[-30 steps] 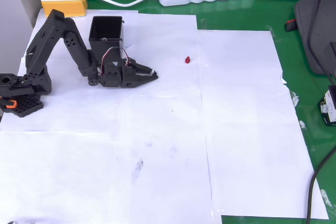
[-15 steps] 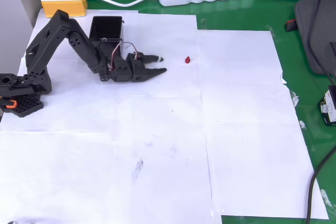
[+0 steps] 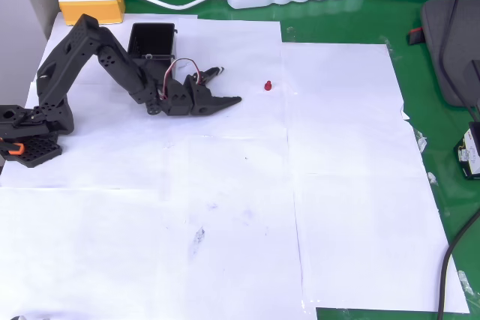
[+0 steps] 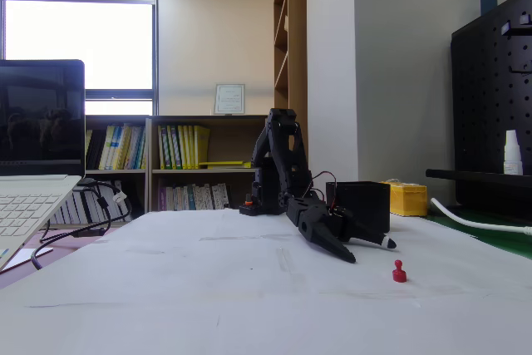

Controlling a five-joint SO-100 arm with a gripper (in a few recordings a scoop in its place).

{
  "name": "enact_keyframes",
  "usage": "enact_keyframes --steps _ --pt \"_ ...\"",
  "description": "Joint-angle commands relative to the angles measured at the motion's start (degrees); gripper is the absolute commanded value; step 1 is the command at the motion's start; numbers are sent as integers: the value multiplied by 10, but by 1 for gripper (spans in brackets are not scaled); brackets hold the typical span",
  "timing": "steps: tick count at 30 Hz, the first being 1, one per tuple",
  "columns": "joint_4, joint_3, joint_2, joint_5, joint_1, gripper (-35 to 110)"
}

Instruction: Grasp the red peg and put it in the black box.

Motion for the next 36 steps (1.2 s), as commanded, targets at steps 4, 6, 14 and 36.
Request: enact_keyframes --steps 4,6,14,36 --pt "3 101 49 6 2 41" --pt "10 120 60 7 1 41" --pt "43 214 105 17 -7 41" --pt "149 331 140 22 -18 41"
